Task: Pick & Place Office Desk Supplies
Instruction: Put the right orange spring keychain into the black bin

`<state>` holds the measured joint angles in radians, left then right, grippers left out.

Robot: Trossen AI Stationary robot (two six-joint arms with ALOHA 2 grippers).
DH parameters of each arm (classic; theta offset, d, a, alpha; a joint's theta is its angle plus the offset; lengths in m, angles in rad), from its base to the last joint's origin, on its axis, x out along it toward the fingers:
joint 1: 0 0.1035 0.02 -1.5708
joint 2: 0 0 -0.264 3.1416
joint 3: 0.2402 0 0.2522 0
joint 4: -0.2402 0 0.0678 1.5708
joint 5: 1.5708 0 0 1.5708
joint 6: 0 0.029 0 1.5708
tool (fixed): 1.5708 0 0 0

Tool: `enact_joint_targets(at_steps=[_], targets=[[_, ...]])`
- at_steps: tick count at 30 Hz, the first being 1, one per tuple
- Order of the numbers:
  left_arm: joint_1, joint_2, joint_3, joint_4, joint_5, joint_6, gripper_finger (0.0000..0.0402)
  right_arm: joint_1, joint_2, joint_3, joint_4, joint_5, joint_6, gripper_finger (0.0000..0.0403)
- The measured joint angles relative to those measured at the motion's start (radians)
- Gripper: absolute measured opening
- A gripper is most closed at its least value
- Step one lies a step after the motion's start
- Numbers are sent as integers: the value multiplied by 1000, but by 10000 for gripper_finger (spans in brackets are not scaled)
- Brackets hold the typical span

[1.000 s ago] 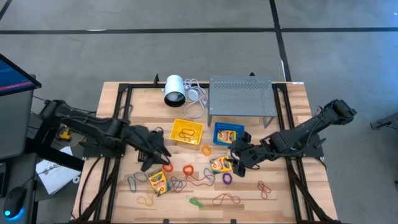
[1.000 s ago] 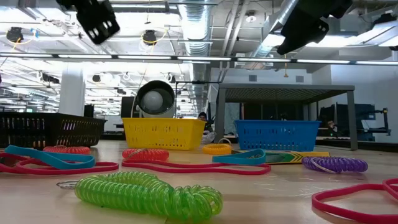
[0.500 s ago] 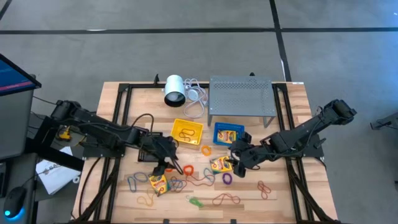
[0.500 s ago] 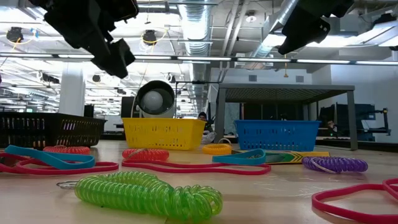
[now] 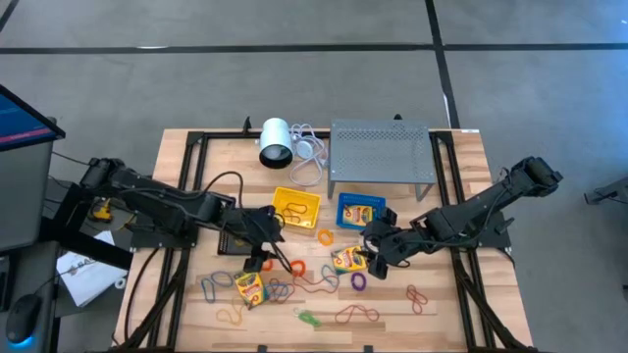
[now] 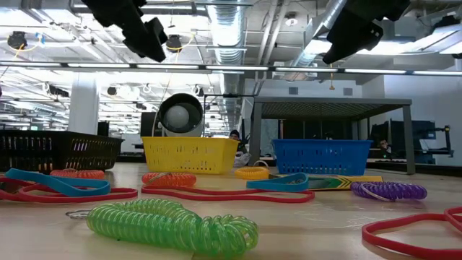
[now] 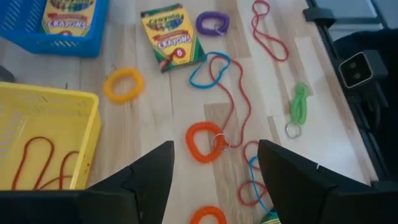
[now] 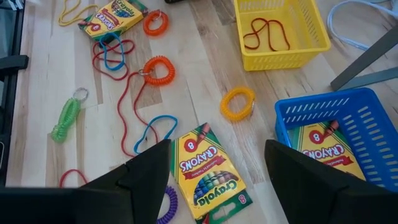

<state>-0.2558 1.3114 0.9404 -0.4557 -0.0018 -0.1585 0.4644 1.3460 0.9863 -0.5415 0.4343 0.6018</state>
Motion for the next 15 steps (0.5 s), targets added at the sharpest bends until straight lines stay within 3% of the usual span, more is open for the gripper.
enact_joint_targets(at_steps=[10,15], targets=[[-14,260,159,-183,13,74,220,1,0,0,3,-1,1,253],[-25,312,174,-154,33,114,215,10,0,0,-1,-14,1,253]])
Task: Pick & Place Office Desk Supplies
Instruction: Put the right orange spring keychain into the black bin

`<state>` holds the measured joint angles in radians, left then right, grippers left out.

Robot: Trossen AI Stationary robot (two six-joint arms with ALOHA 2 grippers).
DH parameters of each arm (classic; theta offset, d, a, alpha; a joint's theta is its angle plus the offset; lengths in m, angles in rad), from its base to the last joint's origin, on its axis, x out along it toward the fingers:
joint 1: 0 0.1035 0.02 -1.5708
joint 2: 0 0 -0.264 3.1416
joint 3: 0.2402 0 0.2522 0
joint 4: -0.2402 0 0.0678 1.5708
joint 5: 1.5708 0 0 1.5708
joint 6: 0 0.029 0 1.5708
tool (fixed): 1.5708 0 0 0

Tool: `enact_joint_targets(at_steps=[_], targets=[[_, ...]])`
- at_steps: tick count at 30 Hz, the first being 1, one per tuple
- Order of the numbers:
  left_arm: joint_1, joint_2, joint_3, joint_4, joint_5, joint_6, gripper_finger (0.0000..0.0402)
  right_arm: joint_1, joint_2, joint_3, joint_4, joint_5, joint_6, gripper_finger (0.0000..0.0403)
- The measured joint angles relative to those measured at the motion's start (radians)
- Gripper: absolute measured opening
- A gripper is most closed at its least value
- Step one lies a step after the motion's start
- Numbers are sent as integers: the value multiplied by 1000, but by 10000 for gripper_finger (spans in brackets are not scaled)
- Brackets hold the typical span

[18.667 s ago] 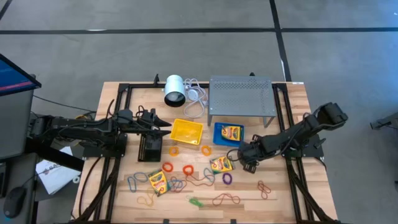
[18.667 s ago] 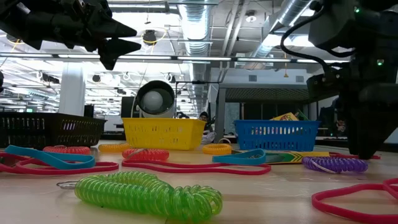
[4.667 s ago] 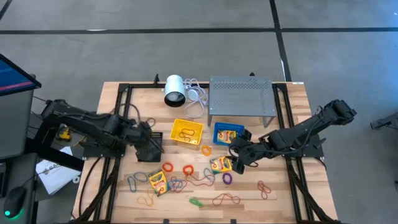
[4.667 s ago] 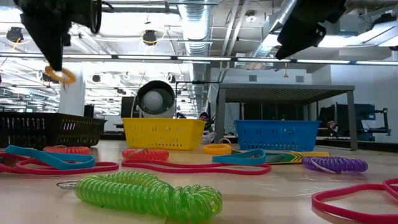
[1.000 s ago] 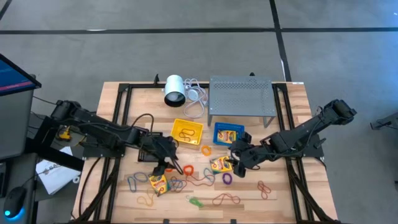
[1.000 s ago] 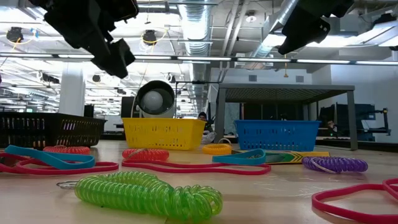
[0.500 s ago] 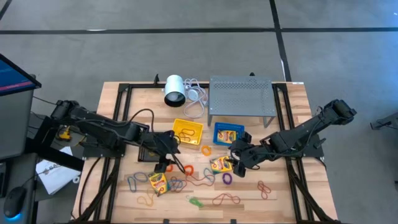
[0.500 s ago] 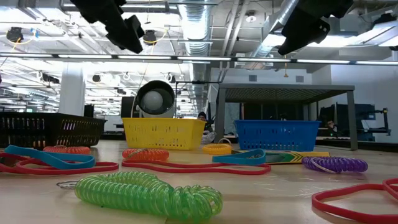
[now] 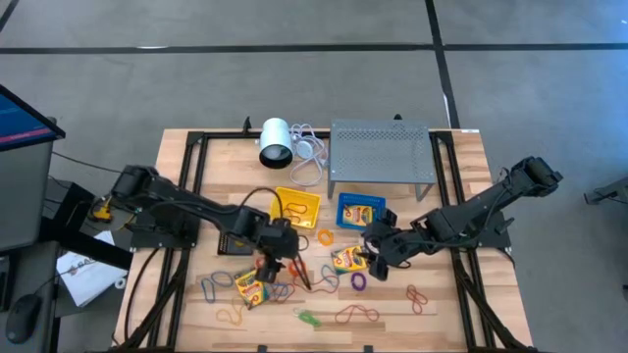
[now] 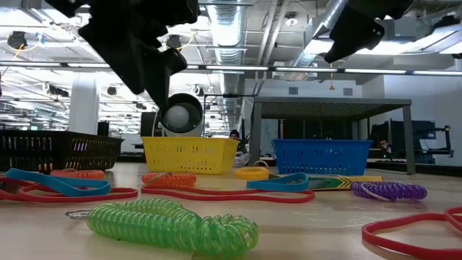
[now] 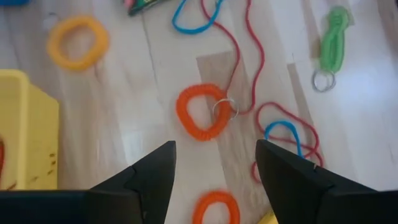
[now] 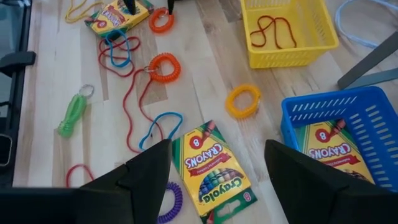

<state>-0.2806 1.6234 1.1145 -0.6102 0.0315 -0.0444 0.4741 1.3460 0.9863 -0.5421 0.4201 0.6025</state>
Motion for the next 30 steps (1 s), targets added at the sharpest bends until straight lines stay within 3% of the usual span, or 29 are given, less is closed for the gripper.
enact_joint_targets(at_steps=[16,30], targets=[[-44,130,0,33,-64,223,204,6,0,0,2,0,0,253],[-63,223,0,130,-66,310,204,10,0,0,3,0,0,253]])
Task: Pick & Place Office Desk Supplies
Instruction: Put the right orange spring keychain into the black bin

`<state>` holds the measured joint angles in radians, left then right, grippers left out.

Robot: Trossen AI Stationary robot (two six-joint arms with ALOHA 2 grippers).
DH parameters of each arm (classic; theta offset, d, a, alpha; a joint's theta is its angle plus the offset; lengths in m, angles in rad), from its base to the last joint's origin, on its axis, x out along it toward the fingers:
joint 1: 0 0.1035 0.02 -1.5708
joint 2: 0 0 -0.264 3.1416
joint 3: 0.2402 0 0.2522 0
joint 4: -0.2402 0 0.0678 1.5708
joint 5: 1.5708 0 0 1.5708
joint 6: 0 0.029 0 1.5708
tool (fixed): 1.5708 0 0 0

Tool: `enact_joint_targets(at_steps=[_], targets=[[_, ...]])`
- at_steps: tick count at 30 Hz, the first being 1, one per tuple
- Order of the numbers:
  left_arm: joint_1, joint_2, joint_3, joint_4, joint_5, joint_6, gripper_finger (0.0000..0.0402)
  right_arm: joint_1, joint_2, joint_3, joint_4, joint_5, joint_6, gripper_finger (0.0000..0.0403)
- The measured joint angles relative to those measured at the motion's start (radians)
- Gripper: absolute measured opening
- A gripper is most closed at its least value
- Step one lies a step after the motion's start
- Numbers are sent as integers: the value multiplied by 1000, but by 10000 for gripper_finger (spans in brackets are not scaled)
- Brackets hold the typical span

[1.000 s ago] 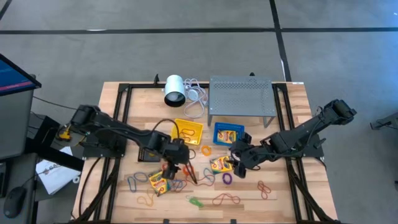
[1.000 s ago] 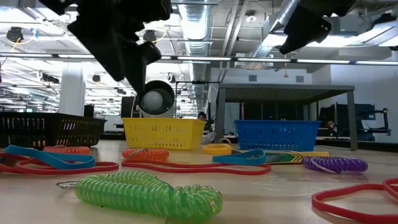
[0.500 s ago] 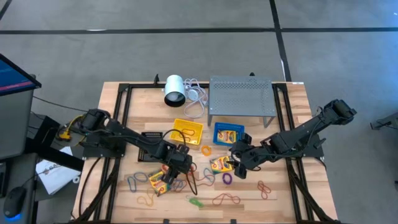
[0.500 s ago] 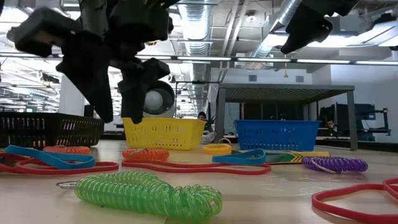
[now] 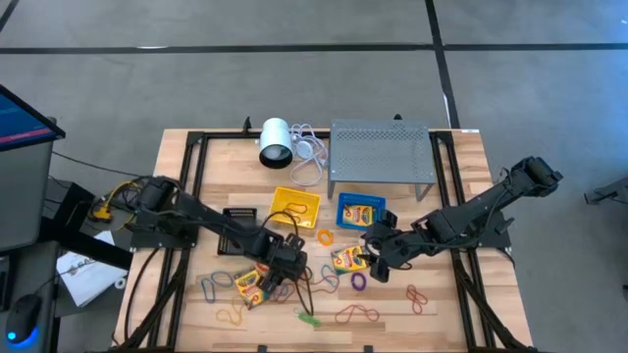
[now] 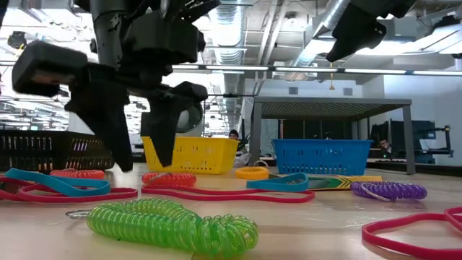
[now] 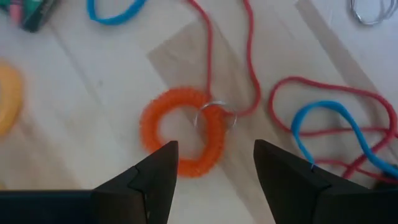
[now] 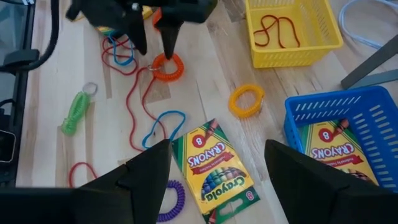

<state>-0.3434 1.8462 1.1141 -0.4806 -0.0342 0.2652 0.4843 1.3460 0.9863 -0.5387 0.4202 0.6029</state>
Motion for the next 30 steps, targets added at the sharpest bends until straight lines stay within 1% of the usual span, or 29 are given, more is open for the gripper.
enact_joint_targets(at_steps=[6,9,11,13,16,22,30], targets=[[1,29,0,15,-15,1,202,0,0,0,1,0,0,253],[1,30,0,15,-45,25,193,0,0,0,4,0,0,253],[2,30,0,21,-48,43,181,1,0,0,1,0,0,253],[1,30,0,27,-47,45,163,3,0,0,4,0,2,253],[1,30,0,28,-48,45,126,10,0,0,4,0,3,253],[2,30,0,28,-48,45,18,27,0,0,4,0,3,253],[2,29,0,27,-47,40,3,27,0,0,4,0,9,253]])
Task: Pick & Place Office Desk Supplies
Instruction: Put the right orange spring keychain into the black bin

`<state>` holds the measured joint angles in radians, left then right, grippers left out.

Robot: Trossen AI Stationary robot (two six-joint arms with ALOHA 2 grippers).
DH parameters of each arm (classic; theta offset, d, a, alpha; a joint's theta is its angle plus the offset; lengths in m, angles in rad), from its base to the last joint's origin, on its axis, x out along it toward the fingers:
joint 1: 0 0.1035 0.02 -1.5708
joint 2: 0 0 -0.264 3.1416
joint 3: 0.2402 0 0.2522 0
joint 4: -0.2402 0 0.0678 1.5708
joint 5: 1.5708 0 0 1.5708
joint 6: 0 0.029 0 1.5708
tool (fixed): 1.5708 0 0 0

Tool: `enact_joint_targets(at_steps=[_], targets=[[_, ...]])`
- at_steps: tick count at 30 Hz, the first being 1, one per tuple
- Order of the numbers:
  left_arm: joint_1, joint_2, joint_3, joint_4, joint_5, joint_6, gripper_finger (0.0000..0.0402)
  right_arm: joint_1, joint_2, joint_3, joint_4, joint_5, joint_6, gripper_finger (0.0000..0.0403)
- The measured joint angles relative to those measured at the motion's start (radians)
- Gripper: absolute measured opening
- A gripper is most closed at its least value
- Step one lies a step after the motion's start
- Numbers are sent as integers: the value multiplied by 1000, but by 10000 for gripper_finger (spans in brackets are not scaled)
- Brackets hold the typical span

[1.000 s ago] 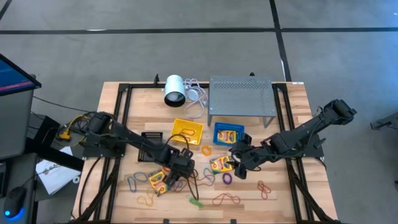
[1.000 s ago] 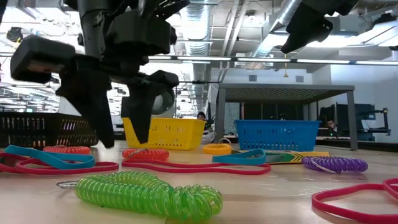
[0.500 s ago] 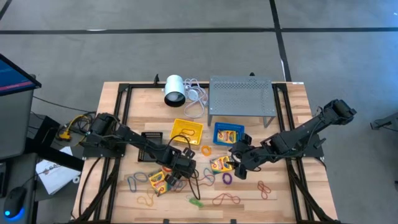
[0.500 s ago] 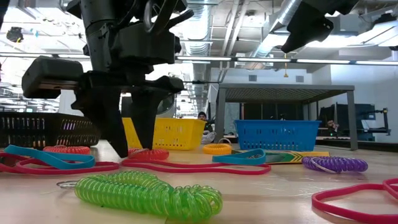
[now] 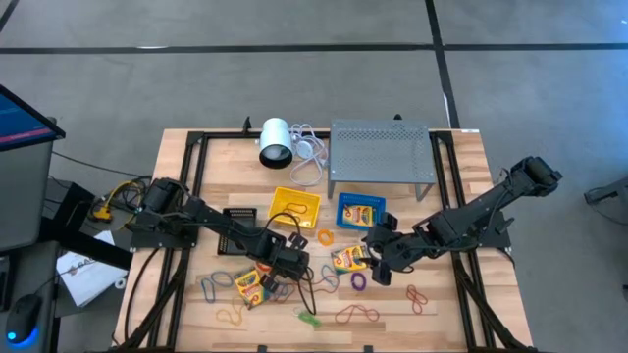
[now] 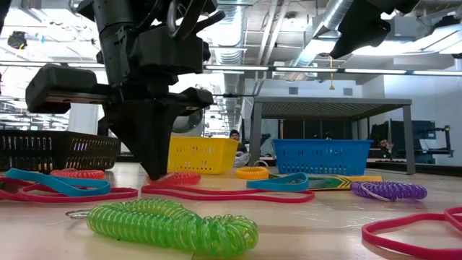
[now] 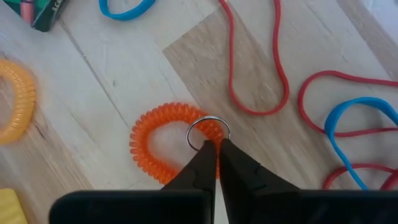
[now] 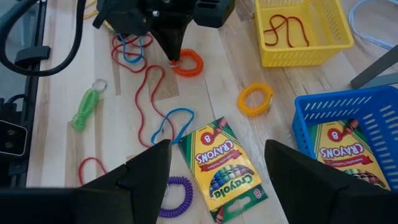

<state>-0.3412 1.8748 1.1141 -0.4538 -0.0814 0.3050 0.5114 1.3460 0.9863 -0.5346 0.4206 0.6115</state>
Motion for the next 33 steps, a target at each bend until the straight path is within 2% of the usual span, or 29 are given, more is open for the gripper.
enact_joint_targets(at_steps=[7,14,19,24,28,33], targets=[[-7,-16,0,-5,0,-7,1,0,0,0,0,0,2,253],[-7,-119,-1,-7,-19,-36,1,0,0,0,-2,0,1,253],[10,-200,0,-17,-19,-109,1,0,0,0,-1,0,1,253],[18,-208,0,-39,19,-181,3,0,0,0,1,0,2,253],[24,-192,-2,-46,104,-229,22,0,0,0,3,1,16,253],[60,-195,0,-39,142,-402,81,5,0,0,5,3,17,253]])
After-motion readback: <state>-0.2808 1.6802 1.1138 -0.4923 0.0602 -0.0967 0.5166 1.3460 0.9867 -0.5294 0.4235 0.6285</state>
